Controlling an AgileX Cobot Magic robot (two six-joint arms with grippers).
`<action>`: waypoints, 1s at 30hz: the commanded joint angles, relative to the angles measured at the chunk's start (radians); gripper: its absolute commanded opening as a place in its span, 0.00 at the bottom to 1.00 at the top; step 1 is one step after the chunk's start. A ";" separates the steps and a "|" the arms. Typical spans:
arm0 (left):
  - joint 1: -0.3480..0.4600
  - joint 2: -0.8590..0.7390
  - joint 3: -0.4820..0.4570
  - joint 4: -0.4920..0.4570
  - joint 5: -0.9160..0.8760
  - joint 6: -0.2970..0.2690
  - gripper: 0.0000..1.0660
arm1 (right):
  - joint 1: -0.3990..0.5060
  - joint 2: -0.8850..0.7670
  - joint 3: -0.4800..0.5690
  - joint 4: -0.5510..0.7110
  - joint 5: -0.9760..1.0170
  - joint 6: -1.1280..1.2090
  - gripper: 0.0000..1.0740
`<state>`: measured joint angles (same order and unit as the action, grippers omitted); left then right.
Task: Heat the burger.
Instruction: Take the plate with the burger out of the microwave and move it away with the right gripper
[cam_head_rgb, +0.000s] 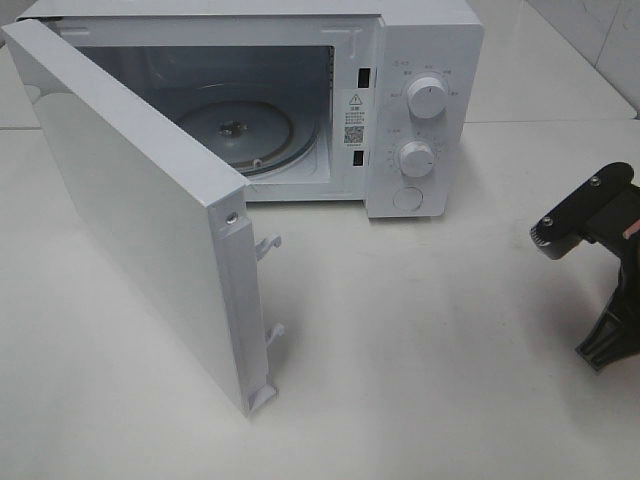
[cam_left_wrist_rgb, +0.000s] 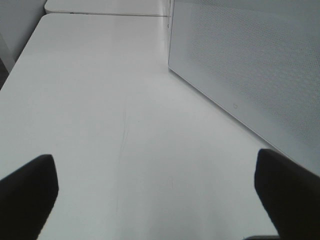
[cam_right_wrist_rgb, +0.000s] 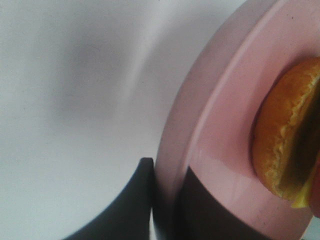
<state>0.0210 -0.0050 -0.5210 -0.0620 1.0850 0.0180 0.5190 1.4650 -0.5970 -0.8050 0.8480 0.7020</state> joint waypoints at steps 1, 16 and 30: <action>0.003 -0.005 0.005 -0.001 -0.013 -0.006 0.94 | 0.002 0.074 -0.031 -0.031 0.039 0.044 0.00; 0.003 -0.005 0.005 -0.001 -0.013 -0.006 0.94 | 0.002 0.263 -0.036 0.006 0.000 0.203 0.02; 0.003 -0.005 0.005 -0.001 -0.013 -0.006 0.94 | 0.002 0.303 -0.037 0.081 -0.093 0.231 0.39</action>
<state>0.0210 -0.0050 -0.5210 -0.0620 1.0850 0.0180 0.5190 1.7760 -0.6270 -0.7280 0.7510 0.9440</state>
